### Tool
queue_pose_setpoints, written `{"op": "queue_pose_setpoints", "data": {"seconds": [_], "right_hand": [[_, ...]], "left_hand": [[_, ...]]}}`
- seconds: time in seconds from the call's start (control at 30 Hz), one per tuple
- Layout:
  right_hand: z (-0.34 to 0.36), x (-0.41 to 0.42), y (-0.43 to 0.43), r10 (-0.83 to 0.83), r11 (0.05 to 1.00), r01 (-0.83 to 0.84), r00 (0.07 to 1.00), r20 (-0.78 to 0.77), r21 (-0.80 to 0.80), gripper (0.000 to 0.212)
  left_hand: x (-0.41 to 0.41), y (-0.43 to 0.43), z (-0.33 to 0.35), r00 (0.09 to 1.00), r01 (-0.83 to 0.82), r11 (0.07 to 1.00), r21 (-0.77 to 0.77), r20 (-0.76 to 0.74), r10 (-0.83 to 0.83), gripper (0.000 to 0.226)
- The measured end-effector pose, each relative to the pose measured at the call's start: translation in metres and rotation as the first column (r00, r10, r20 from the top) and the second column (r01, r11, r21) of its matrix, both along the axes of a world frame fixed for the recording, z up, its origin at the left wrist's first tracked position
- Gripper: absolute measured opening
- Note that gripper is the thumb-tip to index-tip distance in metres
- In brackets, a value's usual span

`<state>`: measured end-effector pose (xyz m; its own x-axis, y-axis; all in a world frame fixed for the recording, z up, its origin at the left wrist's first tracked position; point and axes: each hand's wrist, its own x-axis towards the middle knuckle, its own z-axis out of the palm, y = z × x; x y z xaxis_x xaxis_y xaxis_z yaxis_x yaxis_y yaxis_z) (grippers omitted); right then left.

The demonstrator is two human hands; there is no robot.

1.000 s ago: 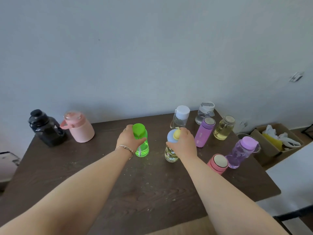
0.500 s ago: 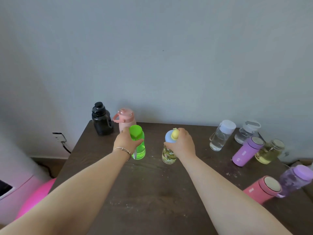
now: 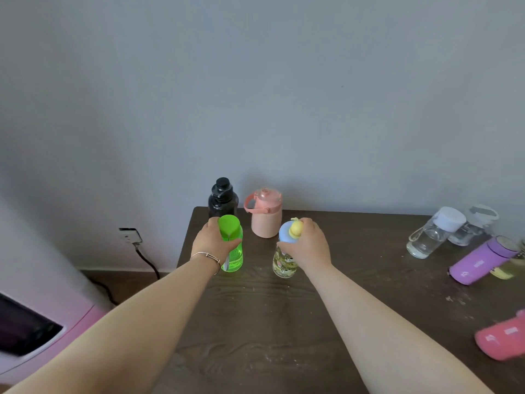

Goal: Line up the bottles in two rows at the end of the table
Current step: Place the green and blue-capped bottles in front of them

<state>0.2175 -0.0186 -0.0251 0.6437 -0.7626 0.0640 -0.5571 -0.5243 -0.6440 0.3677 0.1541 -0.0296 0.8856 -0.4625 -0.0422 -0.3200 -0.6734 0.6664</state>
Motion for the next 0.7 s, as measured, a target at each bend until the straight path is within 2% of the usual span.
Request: {"op": "queue_pose_setpoints", "data": {"seconds": [0.27,0.7], "right_hand": [[-0.014,0.04,0.022,0.009,1.0,-0.01,0.999,-0.047,-0.022,0.071],[-0.039,0.072,0.012,0.068,0.998,-0.068,0.997,-0.039,-0.011,0.073]], "left_hand": [[0.04,0.024,-0.018,0.999,0.015,1.0,0.025,-0.036,-0.014,0.071],[0.055,0.006,-0.032,0.999,-0.01,0.999,0.042,-0.048,0.012,0.071]]}}
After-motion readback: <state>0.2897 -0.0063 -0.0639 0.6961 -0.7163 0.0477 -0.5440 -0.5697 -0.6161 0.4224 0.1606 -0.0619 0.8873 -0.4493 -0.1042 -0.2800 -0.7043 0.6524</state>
